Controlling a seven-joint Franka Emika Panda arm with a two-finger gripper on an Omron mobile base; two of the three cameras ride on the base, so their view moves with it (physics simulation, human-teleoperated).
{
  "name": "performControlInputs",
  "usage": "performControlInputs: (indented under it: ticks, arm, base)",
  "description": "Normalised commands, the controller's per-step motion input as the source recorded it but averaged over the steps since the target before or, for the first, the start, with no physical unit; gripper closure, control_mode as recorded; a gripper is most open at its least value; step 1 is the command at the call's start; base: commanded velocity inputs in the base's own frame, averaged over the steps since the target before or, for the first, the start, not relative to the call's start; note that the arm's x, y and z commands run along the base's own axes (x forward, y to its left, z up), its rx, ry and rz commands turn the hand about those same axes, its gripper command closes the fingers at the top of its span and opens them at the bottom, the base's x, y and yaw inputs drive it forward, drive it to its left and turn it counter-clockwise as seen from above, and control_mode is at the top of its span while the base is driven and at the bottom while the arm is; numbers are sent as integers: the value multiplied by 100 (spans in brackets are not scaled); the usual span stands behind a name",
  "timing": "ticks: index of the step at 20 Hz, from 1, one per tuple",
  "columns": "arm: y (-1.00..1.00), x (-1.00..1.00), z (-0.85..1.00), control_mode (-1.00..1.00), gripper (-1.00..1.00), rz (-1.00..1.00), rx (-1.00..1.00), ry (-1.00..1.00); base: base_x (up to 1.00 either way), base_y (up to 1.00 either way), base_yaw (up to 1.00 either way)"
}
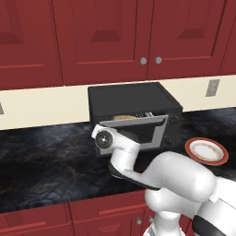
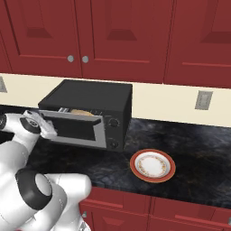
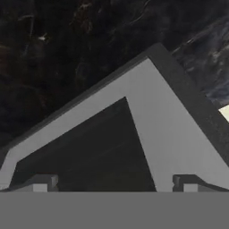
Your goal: Pull the toaster oven rack outwards. Pick up the baguette from the plate and place it on the toaster oven rack. Close the toaster oven door fully and set the temperature to the lowest setting.
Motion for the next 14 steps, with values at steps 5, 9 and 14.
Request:
performControlInputs:
  ticks: [5, 9, 14]
  arm:
    - [-89, 54, 40, -100, -100, 1, 13, 0]
    - [-93, 38, 53, -100, -100, 0, 12, 0]
    - [-88, 34, 73, -100, -100, 0, 12, 0]
  base:
    - [0, 0, 0]
    - [0, 0, 0]
    - [0, 0, 0]
